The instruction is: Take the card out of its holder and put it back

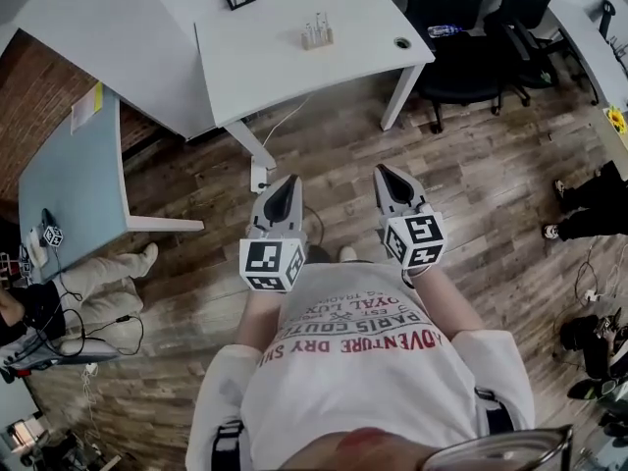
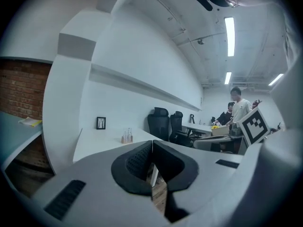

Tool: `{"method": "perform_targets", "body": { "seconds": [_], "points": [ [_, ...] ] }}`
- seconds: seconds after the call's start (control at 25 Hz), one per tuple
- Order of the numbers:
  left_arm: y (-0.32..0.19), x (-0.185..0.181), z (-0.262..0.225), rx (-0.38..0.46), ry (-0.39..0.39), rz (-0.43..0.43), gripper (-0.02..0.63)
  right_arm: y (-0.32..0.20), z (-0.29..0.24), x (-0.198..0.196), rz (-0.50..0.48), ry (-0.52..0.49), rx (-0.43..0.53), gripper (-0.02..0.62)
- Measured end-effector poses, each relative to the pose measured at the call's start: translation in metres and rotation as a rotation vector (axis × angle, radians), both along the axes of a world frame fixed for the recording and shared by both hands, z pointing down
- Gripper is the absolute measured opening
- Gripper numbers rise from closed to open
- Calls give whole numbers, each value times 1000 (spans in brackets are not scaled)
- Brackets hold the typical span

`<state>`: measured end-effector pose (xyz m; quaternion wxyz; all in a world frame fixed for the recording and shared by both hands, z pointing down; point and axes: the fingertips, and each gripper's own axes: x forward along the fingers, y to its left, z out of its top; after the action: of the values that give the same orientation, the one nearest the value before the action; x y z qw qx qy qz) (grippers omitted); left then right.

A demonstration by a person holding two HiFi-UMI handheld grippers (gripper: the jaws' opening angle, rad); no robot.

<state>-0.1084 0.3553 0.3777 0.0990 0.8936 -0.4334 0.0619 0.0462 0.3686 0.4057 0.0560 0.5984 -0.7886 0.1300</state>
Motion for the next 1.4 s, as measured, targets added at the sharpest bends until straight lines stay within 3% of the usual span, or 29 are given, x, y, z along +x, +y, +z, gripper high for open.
{"method": "perform_targets", "body": {
  "seconds": [0.2, 0.52, 1.16, 1.4],
  "points": [
    [-35, 18, 5, -9, -25, -12, 26, -34, 5, 26, 5, -26, -10, 25],
    [-127, 34, 18, -11, -1, -29, 26, -109, 16, 48, 17, -12, -9, 25],
    [-400, 53, 16, -18, 21, 82, 26, -363, 13, 65, 117, 10, -31, 25],
    [-458, 57, 29, -44, 8, 117, 26, -426, 22, 72, 138, 10, -56, 25]
  ]
}}
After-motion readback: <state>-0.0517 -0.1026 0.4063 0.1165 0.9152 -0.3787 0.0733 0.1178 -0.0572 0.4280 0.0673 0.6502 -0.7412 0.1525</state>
